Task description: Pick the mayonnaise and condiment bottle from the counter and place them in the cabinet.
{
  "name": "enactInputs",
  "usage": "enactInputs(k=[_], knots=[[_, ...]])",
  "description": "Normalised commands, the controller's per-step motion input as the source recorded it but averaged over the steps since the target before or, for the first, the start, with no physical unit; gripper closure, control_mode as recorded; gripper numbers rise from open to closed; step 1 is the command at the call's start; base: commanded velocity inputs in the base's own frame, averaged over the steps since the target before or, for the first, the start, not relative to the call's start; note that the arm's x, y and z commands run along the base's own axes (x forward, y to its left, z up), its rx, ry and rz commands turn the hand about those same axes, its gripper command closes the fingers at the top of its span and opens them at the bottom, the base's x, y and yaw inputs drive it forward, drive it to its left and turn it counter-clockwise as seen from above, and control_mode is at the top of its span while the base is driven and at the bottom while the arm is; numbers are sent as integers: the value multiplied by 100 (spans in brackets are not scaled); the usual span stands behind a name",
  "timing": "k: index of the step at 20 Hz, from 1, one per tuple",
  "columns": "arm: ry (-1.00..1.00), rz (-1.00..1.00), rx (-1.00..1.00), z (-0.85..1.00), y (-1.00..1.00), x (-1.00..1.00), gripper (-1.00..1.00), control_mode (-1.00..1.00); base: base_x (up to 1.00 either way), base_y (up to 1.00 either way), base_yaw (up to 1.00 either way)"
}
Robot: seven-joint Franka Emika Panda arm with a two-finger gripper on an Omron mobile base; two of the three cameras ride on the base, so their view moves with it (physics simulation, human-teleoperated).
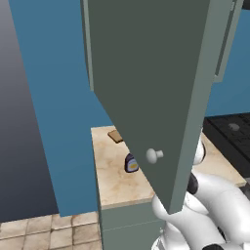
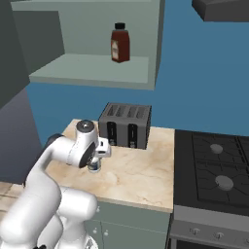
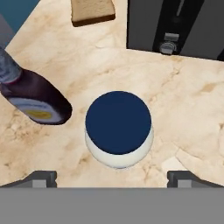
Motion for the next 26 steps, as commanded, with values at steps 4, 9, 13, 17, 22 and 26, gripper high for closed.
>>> enactInputs(k=[4,9,13,17,22,26], knots=[[0,0,1,-18,0,25,-100,-100,0,0,0],[0,0,1,-26,5,16,-100,-100,0,0,0],[0,0,0,-31,10,11,-100,-100,0,0,0],[0,0,0,-30,13,14,-100,-100,0,0,0],[0,0,0,-29,13,10,100,-100,0,0,0],[0,0,0,-10,5,1,100,-100,0,0,0]])
